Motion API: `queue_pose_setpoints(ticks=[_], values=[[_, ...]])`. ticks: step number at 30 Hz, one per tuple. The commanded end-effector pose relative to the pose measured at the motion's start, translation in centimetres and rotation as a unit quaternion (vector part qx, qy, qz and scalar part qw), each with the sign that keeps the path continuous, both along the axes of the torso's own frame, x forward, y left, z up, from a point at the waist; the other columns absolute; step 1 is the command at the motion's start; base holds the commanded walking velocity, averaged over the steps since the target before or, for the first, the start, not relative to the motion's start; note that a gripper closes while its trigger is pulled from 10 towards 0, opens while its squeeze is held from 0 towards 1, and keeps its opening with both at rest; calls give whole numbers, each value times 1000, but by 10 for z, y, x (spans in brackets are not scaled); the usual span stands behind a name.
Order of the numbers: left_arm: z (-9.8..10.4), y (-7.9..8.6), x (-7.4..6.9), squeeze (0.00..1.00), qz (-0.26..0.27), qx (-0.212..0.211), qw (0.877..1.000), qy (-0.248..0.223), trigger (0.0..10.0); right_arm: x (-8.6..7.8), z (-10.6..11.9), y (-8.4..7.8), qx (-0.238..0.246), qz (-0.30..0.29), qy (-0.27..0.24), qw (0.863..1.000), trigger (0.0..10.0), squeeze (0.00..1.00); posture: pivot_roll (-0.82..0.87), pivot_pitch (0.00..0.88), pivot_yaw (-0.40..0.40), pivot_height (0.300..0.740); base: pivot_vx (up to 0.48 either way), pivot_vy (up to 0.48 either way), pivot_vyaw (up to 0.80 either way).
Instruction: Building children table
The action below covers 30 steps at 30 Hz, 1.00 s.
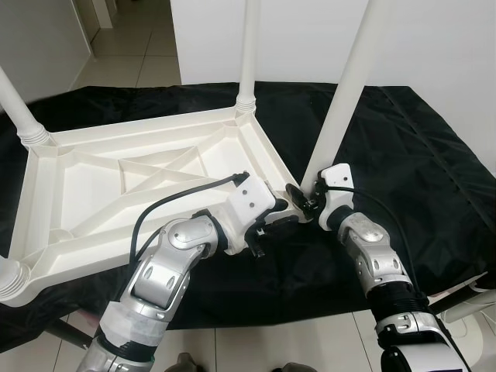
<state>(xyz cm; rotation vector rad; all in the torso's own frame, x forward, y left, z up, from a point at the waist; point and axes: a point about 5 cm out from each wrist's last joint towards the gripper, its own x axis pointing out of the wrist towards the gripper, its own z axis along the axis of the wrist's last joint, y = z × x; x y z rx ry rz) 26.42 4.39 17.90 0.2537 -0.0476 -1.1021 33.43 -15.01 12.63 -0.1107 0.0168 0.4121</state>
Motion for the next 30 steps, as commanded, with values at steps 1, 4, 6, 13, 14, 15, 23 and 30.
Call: queue_pose_setpoints(ticks=[1,4,6,13,14,15,23,30], values=[[0,1,3,0,33,1,999,-8,10000,-5,-14,0,12,-50,36,998,10000,0,-103,12,13,740,0,0,0],[0,2,2,0,33,1,999,-8,10000,-11,-17,21,47,-170,49,983,10000,0,-100,15,15,740,0,0,0],[0,2,2,0,33,2,999,-7,10000,-14,-16,25,61,-217,55,973,10000,0,-100,15,15,740,0,0,0],[-1,0,-1,0,32,-3,999,-4,10000,-14,-2,32,89,-247,33,964,10000,0,-99,15,1,740,0,0,0],[-1,0,-1,0,32,-3,999,-4,10000,-14,-2,32,89,-247,33,964,10000,0,-99,15,1,740,0,0,0],[-1,0,-1,0,32,-3,999,-4,10000,-14,-2,32,89,-247,33,964,10000,0,-99,15,1,740,0,0,0],[0,0,0,0,35,-5,999,-6,10000,-14,4,33,91,-252,24,963,10000,0,-97,10,-5,740,0,0,0],[-2,-1,-2,0,35,-5,999,-5,10000,-20,10,35,115,-201,-6,973,10000,1000,-95,0,-14,740,0,0,0]])
